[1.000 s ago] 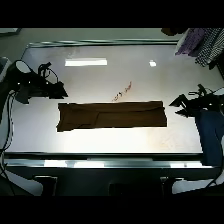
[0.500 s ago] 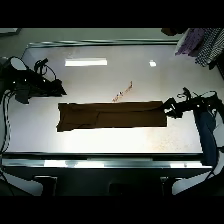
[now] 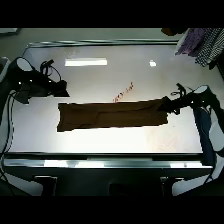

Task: Fold the clothes and pants, and hang the long-sleeved shirts on hangers.

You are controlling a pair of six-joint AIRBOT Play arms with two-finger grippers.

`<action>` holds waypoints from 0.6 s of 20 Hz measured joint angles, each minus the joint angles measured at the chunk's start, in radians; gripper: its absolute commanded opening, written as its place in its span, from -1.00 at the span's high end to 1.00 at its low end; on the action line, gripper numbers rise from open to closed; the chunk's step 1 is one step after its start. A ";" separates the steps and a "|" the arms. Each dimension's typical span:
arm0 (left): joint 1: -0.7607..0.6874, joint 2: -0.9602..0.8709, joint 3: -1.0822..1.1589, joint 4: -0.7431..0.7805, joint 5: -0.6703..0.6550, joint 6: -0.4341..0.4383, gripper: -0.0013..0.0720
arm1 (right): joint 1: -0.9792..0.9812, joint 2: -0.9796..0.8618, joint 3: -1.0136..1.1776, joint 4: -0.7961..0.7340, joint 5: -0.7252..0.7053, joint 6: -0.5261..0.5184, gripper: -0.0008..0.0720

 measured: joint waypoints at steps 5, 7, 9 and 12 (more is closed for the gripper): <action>-0.169 -0.026 -0.114 -0.165 0.192 -0.065 0.92 | 0.005 0.164 0.103 -0.176 0.114 0.132 0.89; -0.269 -0.050 -0.148 -0.262 0.298 -0.076 0.92 | 0.005 0.231 0.136 -0.225 0.154 0.174 0.89; -0.381 -0.085 -0.168 -0.369 0.413 -0.084 0.92 | 0.005 0.294 0.159 -0.268 0.192 0.209 0.89; -0.535 -0.145 -0.174 -0.527 0.567 -0.088 0.92 | 0.005 0.381 0.176 -0.304 0.237 0.243 0.89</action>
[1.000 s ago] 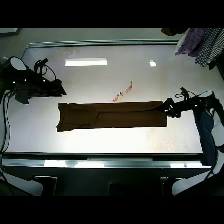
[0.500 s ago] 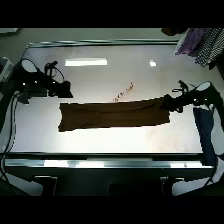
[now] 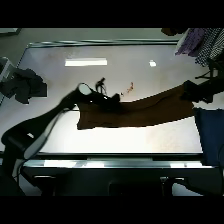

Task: Fold the clothes and pants, and hang the long-sleeved shirts on hangers.

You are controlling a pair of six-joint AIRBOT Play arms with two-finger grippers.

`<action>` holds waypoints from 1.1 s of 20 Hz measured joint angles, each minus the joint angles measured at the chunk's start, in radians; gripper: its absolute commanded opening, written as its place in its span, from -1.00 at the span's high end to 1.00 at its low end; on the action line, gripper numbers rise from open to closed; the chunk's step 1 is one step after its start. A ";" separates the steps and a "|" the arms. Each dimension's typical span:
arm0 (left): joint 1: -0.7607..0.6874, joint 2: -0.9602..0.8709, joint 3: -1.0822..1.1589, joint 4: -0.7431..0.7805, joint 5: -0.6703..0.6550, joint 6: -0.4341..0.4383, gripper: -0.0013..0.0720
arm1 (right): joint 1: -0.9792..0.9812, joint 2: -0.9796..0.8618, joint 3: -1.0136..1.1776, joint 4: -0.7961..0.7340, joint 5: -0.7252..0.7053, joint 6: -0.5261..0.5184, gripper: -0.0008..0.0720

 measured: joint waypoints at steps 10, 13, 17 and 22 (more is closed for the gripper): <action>-0.290 -0.217 0.130 -0.370 0.325 -0.025 0.92 | 0.000 0.135 0.009 -0.026 0.084 0.048 0.89; -0.325 -0.268 0.174 -0.401 0.363 -0.078 0.92 | 0.000 0.143 0.009 -0.026 0.100 0.051 0.89; -0.332 -0.288 0.195 -0.414 0.377 -0.120 0.93 | 0.000 0.146 0.009 -0.032 0.097 0.056 0.89; -0.229 -0.202 0.202 -0.246 0.182 -0.148 0.93 | 0.001 0.140 0.009 0.002 0.053 0.105 0.89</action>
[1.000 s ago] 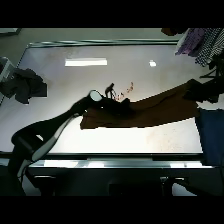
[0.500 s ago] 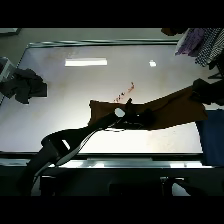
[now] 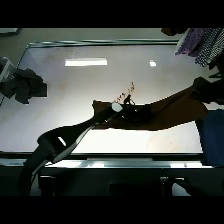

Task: Fold the clothes and pants, and hang the long-sleeved shirts on hangers.

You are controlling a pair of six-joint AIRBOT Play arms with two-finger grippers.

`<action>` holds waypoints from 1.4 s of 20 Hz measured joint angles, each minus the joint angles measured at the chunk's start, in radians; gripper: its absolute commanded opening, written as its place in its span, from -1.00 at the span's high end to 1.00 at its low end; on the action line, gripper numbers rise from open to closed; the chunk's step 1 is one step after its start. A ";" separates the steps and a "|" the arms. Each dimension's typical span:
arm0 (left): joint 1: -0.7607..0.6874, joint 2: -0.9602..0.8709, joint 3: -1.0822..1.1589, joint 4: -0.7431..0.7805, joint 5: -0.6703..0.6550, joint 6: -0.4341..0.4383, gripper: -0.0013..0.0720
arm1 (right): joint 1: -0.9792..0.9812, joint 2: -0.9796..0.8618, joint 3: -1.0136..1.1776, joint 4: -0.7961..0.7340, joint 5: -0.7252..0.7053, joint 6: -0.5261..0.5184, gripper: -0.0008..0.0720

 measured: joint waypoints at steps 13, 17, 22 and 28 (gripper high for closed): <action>0.495 0.557 0.002 1.022 -0.800 -0.026 0.91 | 0.487 -0.106 -0.001 0.130 -0.317 0.296 0.89; 0.573 0.621 0.002 1.075 -0.872 0.013 0.91 | 0.670 -0.209 -0.001 0.107 -0.434 0.385 0.89; 0.604 0.642 0.001 1.096 -0.902 0.032 0.91 | 0.778 -0.333 -0.001 0.128 -0.540 0.437 0.89; 0.611 0.642 0.000 1.103 -0.906 0.037 0.91 | 0.807 -0.412 -0.001 0.174 -0.609 0.454 -0.04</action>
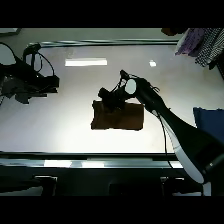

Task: Fold the clothes and pants, and hang the long-sleeved shirts on hangers.

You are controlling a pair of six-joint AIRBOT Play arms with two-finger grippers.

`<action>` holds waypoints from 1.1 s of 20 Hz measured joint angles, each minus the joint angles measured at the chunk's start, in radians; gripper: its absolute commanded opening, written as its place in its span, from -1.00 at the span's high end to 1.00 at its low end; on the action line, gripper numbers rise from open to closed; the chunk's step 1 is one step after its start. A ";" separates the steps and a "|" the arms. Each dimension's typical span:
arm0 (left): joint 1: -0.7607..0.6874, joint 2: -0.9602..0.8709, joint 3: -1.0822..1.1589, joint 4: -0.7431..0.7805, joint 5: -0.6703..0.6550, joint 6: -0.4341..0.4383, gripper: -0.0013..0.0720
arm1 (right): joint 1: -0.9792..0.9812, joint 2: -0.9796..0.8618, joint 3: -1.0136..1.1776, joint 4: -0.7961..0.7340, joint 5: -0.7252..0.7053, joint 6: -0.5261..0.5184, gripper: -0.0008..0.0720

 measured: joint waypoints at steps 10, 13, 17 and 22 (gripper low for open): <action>0.001 -0.001 0.000 0.000 0.011 -0.001 0.91 | -0.286 0.200 0.002 -0.029 0.204 -0.176 -0.52; 0.001 -0.001 0.000 0.000 0.000 -0.011 0.91 | -0.512 0.244 -0.013 -0.044 0.303 -0.294 -0.52; 0.001 -0.001 0.000 -0.001 -0.018 -0.016 0.91 | -0.762 0.242 -0.173 0.051 0.337 -0.486 -0.52; 0.001 -0.001 0.000 -0.001 -0.027 -0.018 0.91 | -0.810 0.166 -0.445 0.248 0.282 -0.726 -0.52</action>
